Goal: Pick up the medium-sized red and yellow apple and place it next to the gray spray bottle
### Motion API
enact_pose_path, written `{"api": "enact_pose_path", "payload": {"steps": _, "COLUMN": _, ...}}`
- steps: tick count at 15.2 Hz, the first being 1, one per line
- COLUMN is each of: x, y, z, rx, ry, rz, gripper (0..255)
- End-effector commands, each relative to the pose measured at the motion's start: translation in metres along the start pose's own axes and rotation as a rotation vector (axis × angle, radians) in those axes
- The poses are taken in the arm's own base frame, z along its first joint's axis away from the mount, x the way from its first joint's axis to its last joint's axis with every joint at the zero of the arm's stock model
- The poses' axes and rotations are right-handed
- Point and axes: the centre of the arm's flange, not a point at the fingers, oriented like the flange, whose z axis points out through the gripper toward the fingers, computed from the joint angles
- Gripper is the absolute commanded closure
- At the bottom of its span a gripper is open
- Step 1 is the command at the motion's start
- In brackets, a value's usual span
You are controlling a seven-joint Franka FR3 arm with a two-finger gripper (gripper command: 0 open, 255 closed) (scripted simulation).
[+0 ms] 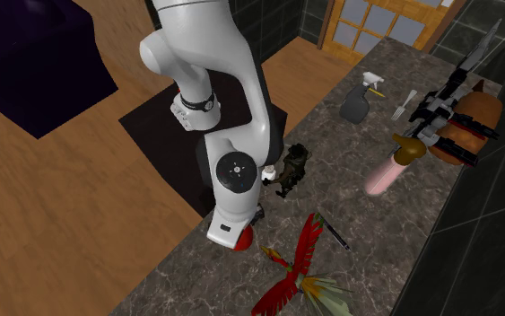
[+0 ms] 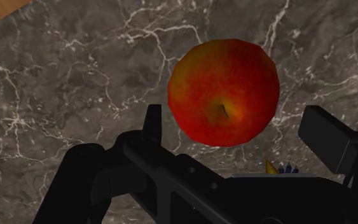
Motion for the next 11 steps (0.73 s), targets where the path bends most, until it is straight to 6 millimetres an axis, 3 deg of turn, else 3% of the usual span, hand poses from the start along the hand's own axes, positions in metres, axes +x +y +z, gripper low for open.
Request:
{"api": "enact_pose_path", "payload": {"steps": 1, "x": 0.0, "y": 0.0, "z": 0.0, "rx": 0.0, "ry": 0.0, "rz": 0.0, "gripper": 255}}
{"api": "enact_pose_path", "payload": {"steps": 11, "x": 0.0001, "y": 0.0004, "z": -0.0052, "rx": 0.0, "ry": 0.0, "rz": 0.0, "gripper": 255}}
